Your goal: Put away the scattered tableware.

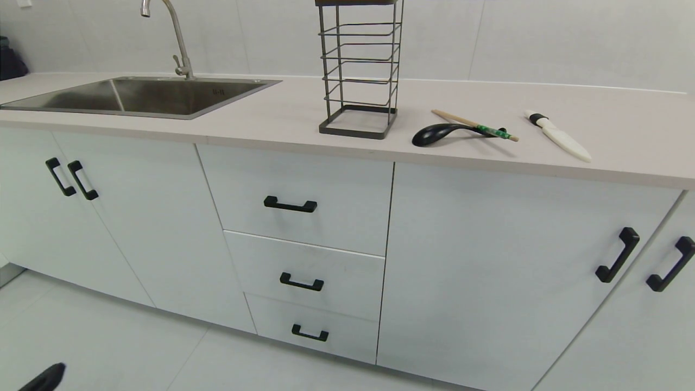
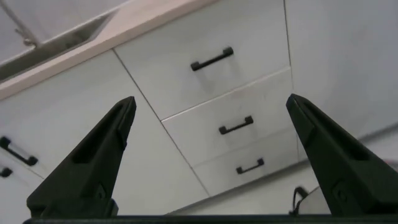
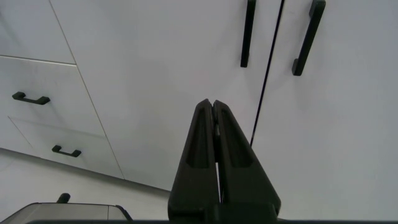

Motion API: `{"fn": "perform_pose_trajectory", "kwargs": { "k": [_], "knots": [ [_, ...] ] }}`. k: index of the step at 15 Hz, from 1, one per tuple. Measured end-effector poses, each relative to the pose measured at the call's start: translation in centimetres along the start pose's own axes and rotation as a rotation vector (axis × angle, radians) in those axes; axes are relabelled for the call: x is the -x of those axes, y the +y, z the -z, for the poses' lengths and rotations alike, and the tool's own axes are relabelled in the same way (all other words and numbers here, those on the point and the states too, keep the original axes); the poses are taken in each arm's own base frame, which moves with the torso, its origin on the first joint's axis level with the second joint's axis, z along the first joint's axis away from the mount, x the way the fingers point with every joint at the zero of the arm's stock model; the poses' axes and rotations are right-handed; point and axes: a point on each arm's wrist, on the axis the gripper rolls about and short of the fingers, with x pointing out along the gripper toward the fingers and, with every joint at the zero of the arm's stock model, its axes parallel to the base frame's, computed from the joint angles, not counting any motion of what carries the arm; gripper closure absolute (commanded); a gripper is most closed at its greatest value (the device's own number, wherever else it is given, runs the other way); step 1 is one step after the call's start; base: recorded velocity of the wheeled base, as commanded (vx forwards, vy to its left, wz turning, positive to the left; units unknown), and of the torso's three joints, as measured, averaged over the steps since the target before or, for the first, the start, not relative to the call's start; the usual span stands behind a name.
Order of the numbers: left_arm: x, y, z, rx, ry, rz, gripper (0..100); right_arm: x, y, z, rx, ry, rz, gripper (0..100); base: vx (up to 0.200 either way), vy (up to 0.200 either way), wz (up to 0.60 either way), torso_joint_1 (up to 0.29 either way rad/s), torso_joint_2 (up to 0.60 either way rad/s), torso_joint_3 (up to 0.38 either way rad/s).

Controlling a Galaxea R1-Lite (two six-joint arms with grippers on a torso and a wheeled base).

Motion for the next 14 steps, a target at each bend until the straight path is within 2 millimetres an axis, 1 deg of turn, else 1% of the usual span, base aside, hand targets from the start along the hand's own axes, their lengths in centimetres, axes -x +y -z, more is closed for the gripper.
{"fn": "perform_pose_trajectory", "kwargs": {
  "k": [2, 4, 6, 10, 14],
  "knots": [
    [-2.1, 0.7, 0.3, -0.107, 0.052, 0.114, 0, 0.0, 0.0, 0.0, 0.0, 0.0, 0.0, 100, 0.0, 0.0, 0.0, 0.0, 0.0, 0.0],
    [-4.2, 0.7, 0.9, -0.178, 0.09, 0.254, 0, 0.0, 0.0, 0.0, 0.0, 0.0, 0.0, 100, 0.0, 0.0, 0.0, 0.0, 0.0, 0.0],
    [-5.8, 0.6, 1.5, -0.256, 0.12, 0.35, 0, 0.0, 0.0, 0.0, 0.0, 0.0, 0.0, 100, 0.0, 0.0, 0.0, 0.0, 0.0, 0.0],
    [-8.9, -0.2, 3.5, -0.426, 0.192, 0.53, 0, 0.0, 0.0, 0.0, 0.0, 0.0, 0.0, 100, 0.0, 0.0, 0.0, 0.0, 0.0, 0.0],
    [-11.8, -0.8, 6.0, -0.512, 0.33, 0.644, 0, 0.0, 0.0, 0.0, 0.0, 0.0, 0.0, 100, 0.0, 0.0, 0.0, 0.0, 0.0, 0.0]
  ]
}}
